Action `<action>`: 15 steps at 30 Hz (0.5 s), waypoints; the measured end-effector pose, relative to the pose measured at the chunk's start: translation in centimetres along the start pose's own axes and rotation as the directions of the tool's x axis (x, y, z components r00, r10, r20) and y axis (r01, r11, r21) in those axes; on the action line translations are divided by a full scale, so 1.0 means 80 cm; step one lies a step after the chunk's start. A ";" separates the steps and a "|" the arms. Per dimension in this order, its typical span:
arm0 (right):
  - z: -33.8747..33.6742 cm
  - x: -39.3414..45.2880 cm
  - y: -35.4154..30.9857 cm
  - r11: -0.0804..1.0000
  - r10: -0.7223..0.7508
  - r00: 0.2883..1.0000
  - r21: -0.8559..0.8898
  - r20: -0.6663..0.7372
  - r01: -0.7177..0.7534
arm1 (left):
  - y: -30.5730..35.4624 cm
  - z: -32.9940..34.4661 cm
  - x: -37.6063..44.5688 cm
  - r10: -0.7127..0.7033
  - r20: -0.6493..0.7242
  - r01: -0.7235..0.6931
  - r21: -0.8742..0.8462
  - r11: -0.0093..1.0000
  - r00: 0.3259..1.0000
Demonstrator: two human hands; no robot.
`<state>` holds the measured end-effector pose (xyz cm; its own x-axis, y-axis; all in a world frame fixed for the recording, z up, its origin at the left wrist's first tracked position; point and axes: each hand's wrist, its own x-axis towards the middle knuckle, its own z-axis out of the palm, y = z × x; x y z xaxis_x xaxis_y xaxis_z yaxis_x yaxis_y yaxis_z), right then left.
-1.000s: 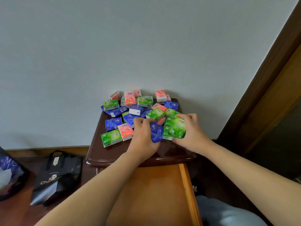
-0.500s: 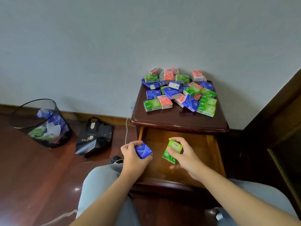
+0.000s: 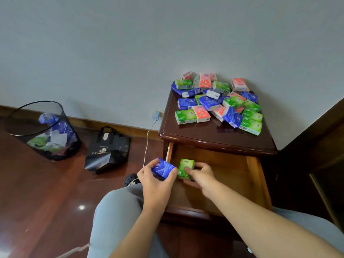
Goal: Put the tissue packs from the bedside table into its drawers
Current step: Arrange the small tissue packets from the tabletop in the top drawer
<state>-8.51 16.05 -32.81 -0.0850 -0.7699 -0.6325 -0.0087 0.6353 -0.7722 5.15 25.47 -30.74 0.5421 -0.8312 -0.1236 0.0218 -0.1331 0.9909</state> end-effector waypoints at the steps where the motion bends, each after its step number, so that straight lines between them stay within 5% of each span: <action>1: 0.006 0.004 -0.001 1.000 -0.001 1.000 0.008 -0.024 0.001 | 0.000 0.000 0.000 0.002 -0.012 -0.002 -0.012 1.000 1.000; 8: 0.044 0.036 -0.006 0.989 -0.070 0.980 -0.139 -0.185 0.045 | -0.003 -0.001 0.002 0.013 -0.065 -0.016 -0.047 0.999 0.998; 15: 0.045 0.048 -0.003 0.983 -0.099 0.984 -0.171 -0.146 0.074 | -0.003 0.000 0.002 0.056 -0.103 -0.055 0.010 0.998 0.993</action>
<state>-5.23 12.70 -35.27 -0.2285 -0.8120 -0.5371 -0.1851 0.5779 -0.7948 5.24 25.41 -30.95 0.6258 -0.7776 -0.0616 -0.0167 -0.0923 0.9956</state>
